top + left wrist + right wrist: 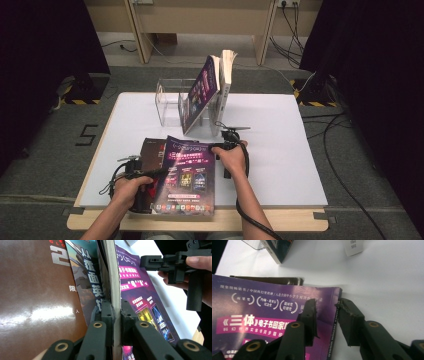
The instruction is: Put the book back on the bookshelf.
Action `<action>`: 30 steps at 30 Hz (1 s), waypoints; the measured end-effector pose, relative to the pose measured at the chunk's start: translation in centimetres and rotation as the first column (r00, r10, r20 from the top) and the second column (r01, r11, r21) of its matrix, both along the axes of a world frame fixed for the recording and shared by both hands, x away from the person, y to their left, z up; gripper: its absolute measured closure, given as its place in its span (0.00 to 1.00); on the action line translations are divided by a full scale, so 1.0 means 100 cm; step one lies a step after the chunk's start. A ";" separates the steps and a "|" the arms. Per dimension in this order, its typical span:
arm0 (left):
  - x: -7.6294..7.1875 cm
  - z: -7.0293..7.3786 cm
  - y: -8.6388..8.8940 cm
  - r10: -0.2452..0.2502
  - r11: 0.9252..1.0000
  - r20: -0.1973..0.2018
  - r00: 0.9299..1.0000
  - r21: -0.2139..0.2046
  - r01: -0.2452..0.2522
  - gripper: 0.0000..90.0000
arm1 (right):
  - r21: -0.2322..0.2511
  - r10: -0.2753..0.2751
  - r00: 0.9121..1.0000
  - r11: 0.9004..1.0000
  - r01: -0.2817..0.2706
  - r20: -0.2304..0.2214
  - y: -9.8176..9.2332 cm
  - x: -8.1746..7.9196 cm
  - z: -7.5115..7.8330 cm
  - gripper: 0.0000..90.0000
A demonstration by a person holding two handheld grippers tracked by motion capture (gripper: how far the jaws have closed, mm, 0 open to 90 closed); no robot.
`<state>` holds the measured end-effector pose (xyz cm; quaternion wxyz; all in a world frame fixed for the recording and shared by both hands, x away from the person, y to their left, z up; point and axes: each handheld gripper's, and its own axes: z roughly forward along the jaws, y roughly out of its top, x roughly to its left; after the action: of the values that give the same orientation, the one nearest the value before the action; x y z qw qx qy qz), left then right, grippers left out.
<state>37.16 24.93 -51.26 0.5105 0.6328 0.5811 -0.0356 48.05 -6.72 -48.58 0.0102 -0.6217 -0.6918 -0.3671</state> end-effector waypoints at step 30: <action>0.003 0.005 -0.003 -0.003 0.999 -0.018 1.000 0.041 0.003 0.93 | -0.043 -0.006 1.000 0.999 0.007 0.027 0.006 -0.003 0.001 0.74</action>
<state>37.45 24.59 -50.78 0.4920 0.6436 0.5854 -0.0302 47.74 -6.14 -48.48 -0.0135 -0.6192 -0.6975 -0.3605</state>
